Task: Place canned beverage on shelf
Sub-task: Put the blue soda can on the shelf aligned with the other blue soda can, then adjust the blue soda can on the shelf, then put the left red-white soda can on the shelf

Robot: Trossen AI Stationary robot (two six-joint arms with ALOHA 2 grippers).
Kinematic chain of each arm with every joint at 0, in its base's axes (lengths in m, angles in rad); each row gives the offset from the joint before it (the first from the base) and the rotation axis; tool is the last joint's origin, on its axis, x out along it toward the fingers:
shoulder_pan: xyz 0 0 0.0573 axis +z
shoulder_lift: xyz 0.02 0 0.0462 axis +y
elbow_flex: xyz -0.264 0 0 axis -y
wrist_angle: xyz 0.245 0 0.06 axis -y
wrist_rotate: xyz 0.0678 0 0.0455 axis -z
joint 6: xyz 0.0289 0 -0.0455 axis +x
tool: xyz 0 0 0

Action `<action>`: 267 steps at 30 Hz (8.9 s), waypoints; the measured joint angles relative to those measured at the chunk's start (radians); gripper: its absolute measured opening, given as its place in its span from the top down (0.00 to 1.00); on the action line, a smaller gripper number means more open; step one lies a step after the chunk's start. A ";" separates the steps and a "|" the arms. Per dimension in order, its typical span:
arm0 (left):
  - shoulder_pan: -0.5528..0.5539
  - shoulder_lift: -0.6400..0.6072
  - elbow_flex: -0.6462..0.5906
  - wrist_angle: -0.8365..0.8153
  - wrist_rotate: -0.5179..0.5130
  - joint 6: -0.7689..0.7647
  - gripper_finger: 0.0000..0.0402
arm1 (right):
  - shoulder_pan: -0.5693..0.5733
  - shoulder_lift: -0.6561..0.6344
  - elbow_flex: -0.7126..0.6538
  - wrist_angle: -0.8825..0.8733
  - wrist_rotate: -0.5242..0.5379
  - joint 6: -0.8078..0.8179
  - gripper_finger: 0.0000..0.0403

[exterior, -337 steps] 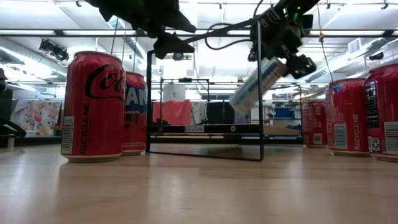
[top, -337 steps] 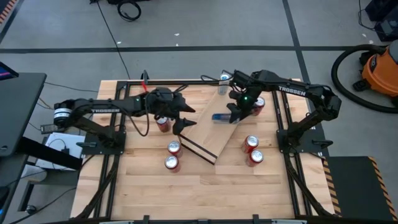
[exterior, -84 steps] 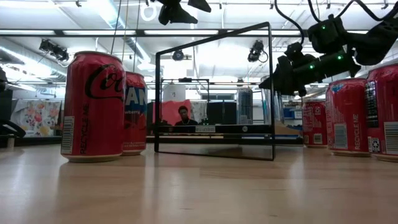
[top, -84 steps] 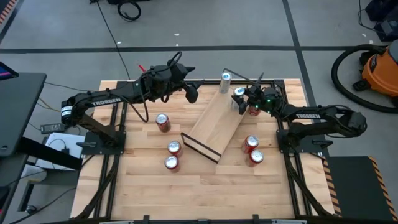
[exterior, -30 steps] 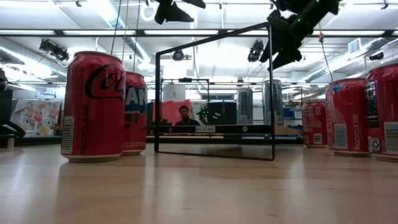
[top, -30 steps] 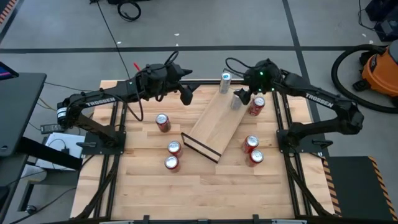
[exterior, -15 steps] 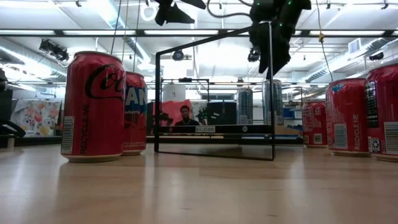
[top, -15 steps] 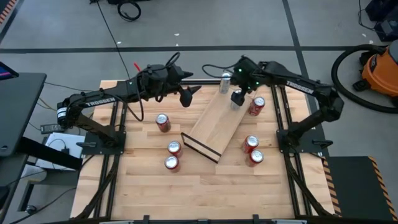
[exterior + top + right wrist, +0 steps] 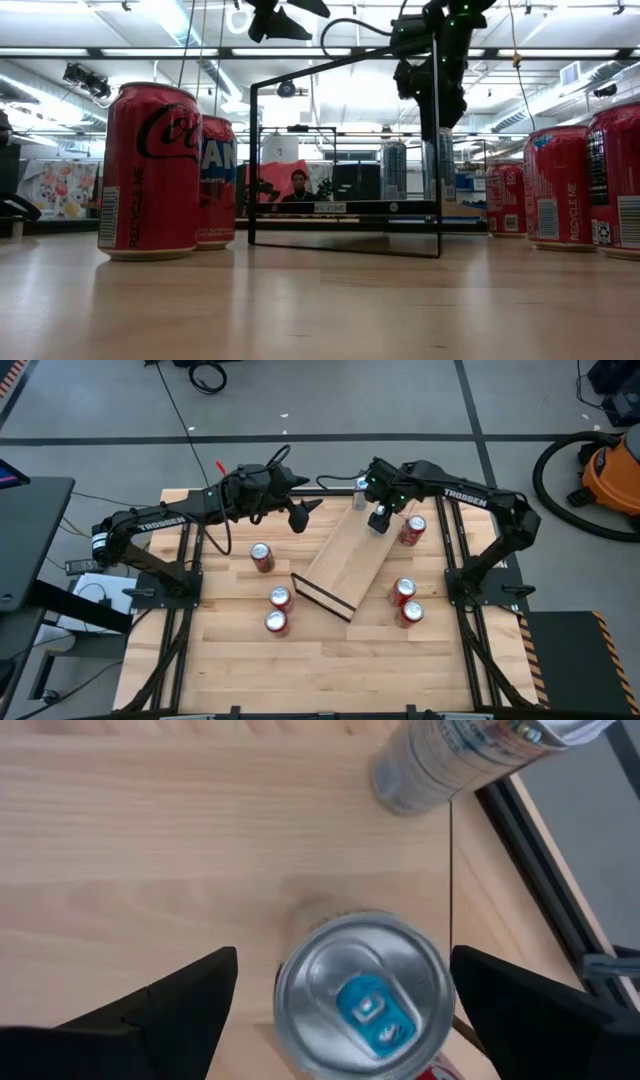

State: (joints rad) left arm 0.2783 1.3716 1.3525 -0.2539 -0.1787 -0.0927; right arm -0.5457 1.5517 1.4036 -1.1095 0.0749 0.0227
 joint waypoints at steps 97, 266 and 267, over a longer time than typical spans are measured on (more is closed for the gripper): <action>0.057 0.370 0.000 0.319 0.002 -0.018 0.13 | -0.085 0.015 0.473 -0.332 0.114 -0.022 0.14; 0.078 0.367 0.375 -0.396 0.008 0.087 0.17 | -0.101 -0.183 0.193 -0.353 -0.090 0.083 0.14; 0.076 0.348 0.375 -0.415 0.003 0.105 0.18 | -0.101 -0.192 0.176 -0.346 -0.079 0.097 0.14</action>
State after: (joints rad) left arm 0.3542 1.7197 1.7275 -0.6687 -0.1760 0.0127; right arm -0.6468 1.3601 1.5794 -1.4551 -0.0043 0.1193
